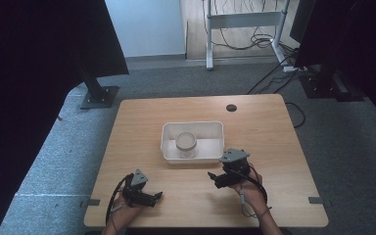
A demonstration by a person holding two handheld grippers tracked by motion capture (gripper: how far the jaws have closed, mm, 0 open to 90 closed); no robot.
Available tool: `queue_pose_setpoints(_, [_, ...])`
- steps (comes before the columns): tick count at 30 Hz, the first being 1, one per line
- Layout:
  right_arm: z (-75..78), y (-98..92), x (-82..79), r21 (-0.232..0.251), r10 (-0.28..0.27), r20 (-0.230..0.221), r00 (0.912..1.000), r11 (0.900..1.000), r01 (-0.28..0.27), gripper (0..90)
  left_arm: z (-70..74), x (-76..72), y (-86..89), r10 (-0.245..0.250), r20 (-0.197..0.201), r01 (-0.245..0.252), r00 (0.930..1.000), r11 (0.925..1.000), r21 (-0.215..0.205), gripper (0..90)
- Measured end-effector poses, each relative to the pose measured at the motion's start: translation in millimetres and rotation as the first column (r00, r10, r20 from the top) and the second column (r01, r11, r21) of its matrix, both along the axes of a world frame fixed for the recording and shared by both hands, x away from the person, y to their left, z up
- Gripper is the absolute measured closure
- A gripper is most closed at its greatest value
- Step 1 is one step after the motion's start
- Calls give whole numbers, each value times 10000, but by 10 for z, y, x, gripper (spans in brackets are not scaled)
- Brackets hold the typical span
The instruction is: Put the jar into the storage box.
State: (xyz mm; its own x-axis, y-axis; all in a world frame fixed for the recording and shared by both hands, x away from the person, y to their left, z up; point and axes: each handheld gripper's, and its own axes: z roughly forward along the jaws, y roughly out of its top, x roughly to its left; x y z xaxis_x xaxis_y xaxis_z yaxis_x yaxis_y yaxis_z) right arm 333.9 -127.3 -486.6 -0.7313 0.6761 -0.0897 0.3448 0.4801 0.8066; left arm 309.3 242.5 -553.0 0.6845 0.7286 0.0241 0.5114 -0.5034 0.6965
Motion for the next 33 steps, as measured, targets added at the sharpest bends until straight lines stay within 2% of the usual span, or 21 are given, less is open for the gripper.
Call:
queue_pose_setpoints(19, [-46,-368,-173,100,-577,-31,9983,9983,578,17,2,1,-8,117,-7,-117,9999,9999,29,0])
queue_pose_setpoints(30, [-184,-566,-277,102,-973,-181,9951,9952,975,7,1,-3,-9,188,-2,-188,9998,9998,26,0])
queue_pose_setpoints(33, [-235,-616,-310,77,-1131,-99,9935,9935,1132,6,-4,-5,-16,275,19,-275,9996,9996,-83,0])
